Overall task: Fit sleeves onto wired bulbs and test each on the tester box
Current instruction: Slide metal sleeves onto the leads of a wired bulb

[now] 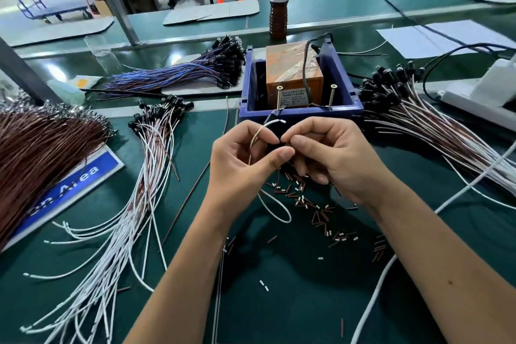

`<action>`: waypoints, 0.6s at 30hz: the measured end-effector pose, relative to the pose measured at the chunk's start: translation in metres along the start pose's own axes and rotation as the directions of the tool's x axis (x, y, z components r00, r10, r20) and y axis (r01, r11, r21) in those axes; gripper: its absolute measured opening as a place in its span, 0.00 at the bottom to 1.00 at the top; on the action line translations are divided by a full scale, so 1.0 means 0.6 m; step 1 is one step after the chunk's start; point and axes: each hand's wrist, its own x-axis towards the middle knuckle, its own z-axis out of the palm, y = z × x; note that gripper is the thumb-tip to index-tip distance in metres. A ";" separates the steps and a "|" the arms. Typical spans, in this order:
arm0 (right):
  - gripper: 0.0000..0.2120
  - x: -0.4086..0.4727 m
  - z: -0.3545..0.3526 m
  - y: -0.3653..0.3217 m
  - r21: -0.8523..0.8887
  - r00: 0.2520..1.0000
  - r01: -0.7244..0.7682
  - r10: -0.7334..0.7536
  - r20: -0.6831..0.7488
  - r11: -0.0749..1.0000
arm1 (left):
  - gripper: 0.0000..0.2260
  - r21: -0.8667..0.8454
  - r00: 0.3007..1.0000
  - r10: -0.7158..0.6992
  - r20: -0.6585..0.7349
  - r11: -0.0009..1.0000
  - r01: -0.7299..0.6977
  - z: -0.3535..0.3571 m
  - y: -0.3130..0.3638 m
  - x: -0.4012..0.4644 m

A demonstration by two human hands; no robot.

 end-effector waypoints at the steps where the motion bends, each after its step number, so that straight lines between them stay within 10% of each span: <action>1: 0.05 0.000 0.000 0.001 -0.040 1.000 0.013 -0.013 -0.014 0.999 | 0.11 0.018 1.000 0.010 0.015 1.000 -0.010 0.001 -0.002 0.000; 18: 0.02 0.002 -0.006 0.009 -0.244 0.995 0.036 -0.057 -0.080 0.969 | 0.06 0.231 0.998 -0.022 0.054 0.973 0.009 -0.014 -0.015 0.006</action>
